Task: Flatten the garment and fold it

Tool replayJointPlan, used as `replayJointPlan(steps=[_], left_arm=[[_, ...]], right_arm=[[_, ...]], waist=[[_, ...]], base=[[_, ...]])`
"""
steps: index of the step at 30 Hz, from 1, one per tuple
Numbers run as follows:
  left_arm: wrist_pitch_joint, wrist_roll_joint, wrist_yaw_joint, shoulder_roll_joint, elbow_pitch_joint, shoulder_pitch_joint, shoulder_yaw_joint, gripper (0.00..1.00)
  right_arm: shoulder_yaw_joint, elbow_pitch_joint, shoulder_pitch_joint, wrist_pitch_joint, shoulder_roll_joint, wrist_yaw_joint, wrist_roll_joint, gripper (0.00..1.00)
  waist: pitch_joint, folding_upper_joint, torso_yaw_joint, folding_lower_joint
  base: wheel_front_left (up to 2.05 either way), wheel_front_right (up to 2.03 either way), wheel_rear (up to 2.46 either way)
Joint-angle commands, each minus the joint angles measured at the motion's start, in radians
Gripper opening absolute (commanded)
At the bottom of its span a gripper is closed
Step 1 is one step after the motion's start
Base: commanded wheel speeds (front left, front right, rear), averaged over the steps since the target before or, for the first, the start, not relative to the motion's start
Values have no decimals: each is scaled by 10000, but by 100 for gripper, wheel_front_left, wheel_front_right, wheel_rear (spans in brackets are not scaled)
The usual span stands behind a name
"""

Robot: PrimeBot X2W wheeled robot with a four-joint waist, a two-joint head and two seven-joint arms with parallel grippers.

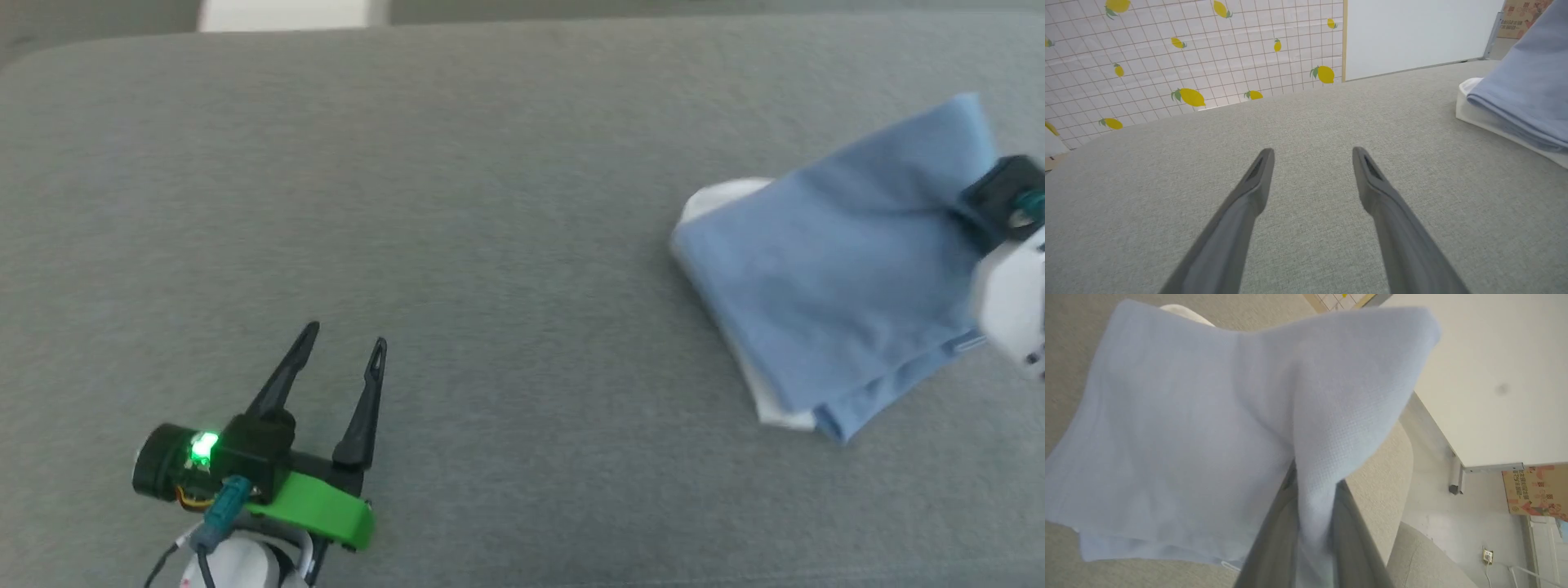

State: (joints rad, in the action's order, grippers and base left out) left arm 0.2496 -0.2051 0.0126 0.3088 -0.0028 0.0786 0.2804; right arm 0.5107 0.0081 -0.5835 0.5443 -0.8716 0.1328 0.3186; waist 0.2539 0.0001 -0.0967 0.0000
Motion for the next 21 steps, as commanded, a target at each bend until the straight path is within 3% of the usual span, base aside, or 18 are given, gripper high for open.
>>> replayJointPlan(steps=[1,9,21], left_arm=[[64,11,19,100,-94,190,-38,100],[-83,137,146,304,-673,694,76,100],[-382,278,247,722,-1752,1101,101,100]], right_arm=[[17,270,-183,-152,-167,-21,-48,0],[-1066,2691,-298,-1211,-838,-21,-324,0],[-4820,5990,129,-3036,-633,-21,-2041,0]], waist=[[1138,-1,-1223,0],[2275,-1,-1446,0],[3660,-1,-786,0]], base=[[0,0,0],[0,0,0],[0,0,0]])
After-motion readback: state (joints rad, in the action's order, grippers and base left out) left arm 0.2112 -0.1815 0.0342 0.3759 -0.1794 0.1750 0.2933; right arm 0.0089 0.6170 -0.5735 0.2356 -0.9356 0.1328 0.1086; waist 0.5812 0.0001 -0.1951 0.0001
